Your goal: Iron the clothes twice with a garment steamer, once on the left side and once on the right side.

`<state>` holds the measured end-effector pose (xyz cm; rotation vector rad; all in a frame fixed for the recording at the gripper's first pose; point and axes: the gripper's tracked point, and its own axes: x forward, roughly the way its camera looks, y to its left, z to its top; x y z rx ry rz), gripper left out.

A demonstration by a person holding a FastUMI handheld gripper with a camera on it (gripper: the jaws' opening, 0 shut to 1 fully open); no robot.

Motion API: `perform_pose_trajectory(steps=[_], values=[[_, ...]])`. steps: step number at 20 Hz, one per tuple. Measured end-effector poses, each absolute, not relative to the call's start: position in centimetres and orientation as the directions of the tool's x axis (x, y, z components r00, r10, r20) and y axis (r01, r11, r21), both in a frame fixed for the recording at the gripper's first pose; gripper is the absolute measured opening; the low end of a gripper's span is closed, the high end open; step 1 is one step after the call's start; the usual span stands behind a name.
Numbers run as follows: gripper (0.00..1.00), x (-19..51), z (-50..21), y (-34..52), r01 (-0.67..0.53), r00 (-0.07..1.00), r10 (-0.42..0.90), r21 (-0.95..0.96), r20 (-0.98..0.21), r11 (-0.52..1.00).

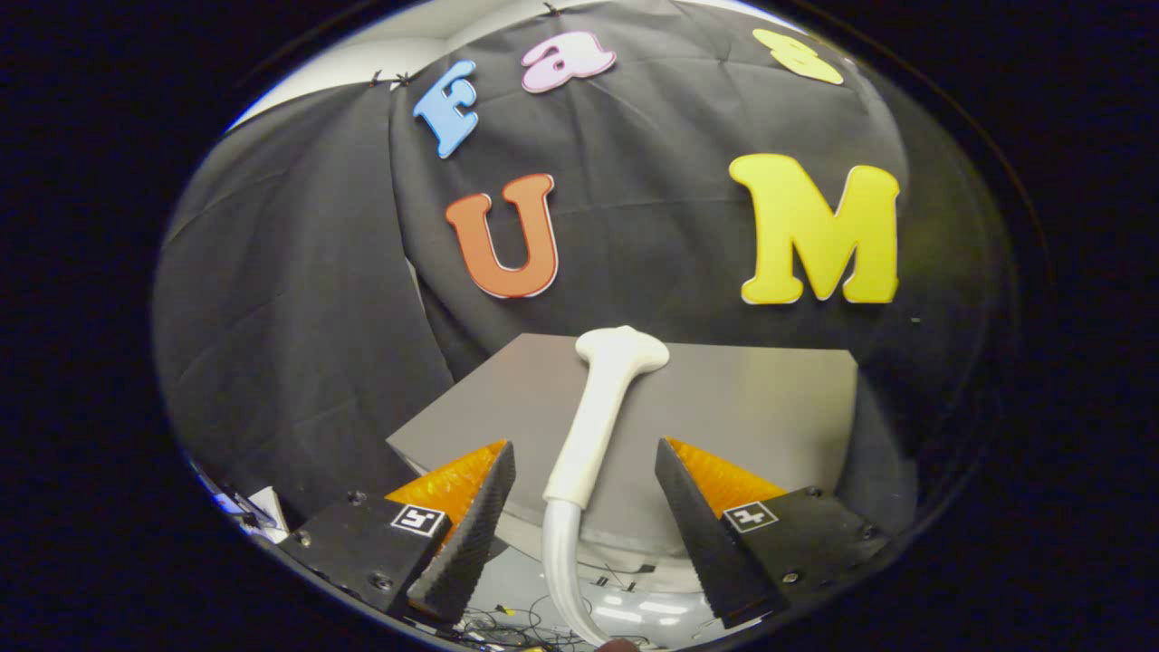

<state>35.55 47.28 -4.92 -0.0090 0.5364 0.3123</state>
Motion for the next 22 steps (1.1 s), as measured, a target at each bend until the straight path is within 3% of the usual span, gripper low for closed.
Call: perform_pose_trajectory(steps=[7, 12, 13, 17, 22], values=[[0.82, 40.3, -9.6, 48.5, -0.201, 0.763, 0.165, 0.013, -0.625, 0.979], [0.59, 41.2, -10.2, 48.6, -0.169, 0.766, 0.138, 0.011, -0.627, 0.986], [0.45, 41.1, -10.2, 48.8, -0.161, 0.764, 0.128, 0.006, -0.632, 0.987], [0.33, 40.5, -9.0, 49.3, -0.165, 0.761, 0.16, 0.05, -0.628, 0.985], [0.3, 37.0, -4.3, 48.9, -0.243, 0.817, 0.236, 0.056, -0.526, 0.968]])
